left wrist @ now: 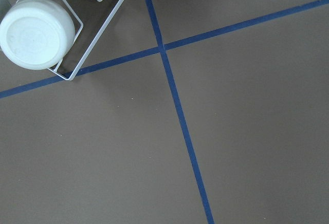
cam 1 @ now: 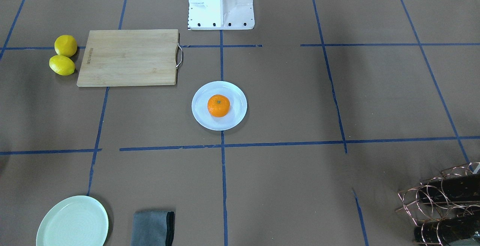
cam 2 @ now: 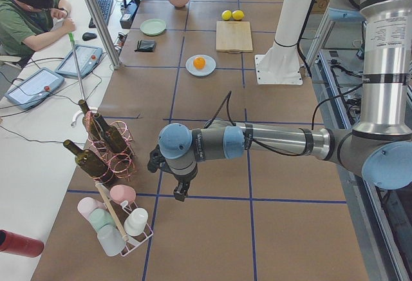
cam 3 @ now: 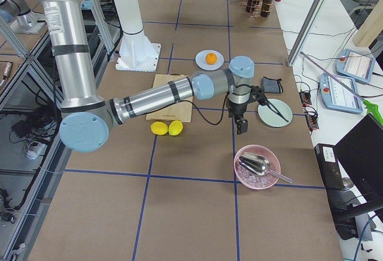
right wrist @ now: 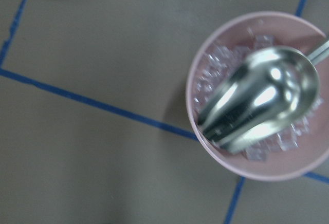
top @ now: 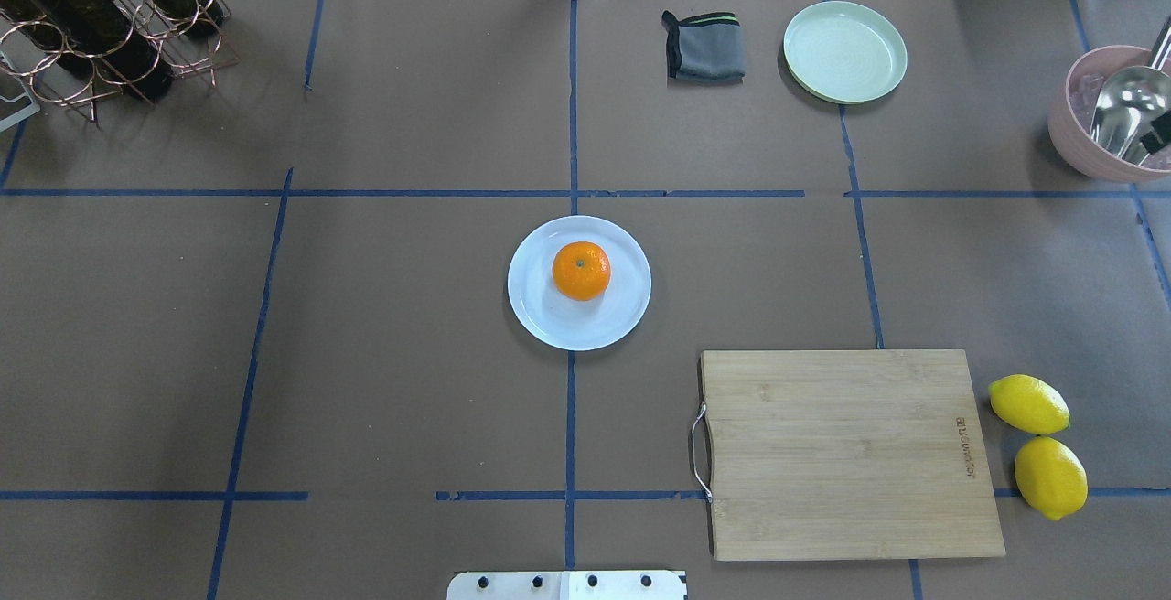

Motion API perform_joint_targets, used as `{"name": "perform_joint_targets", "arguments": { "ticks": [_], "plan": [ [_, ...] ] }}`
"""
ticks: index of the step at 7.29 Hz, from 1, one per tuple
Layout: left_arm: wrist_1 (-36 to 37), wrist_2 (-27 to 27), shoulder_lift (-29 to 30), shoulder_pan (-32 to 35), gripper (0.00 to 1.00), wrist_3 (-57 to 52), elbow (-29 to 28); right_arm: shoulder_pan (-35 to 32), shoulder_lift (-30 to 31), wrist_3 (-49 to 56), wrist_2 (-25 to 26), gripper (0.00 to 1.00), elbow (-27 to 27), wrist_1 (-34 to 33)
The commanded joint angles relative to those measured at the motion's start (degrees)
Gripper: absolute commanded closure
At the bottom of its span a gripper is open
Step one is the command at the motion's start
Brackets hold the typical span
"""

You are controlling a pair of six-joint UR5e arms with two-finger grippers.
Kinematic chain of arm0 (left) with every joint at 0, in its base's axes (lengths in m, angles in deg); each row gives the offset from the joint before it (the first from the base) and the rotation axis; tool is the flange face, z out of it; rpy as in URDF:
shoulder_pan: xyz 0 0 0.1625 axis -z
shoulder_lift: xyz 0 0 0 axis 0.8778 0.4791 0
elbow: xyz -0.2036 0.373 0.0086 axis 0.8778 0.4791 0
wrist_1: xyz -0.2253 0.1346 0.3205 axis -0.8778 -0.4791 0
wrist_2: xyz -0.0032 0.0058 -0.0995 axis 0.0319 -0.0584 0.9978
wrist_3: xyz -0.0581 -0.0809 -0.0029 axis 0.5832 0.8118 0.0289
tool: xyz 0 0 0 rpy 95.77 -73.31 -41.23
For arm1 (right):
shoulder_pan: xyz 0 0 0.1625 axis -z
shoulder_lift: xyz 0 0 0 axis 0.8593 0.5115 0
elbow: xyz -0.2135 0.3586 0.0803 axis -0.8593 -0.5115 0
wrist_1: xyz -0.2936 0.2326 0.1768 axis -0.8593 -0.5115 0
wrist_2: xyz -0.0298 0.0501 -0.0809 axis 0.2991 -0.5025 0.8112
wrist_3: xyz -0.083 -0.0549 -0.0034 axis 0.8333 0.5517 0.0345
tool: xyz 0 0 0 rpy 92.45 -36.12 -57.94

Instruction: Pick orange to plate

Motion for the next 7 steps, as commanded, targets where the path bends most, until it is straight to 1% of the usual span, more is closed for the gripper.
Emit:
{"name": "perform_joint_targets", "arguments": {
  "ticks": [1,2,3,7],
  "plan": [
    [0.01,-0.33,-0.13,0.00,0.00,-0.05,0.37,-6.69,10.02,2.99,-1.00,0.00,-0.14,0.28],
    [-0.17,-0.68,-0.48,0.09,0.00,-0.57,1.07,-8.88,10.84,2.90,-1.52,0.00,-0.49,0.20],
    [-0.25,-1.90,-0.48,0.09,0.00,-0.66,1.26,-8.91,10.68,2.55,-1.87,0.00,-0.41,0.28],
    [-0.26,-2.09,-0.57,0.17,0.00,-0.66,1.61,-8.91,10.67,2.55,-1.79,0.00,-0.58,0.28]
  ]
}}
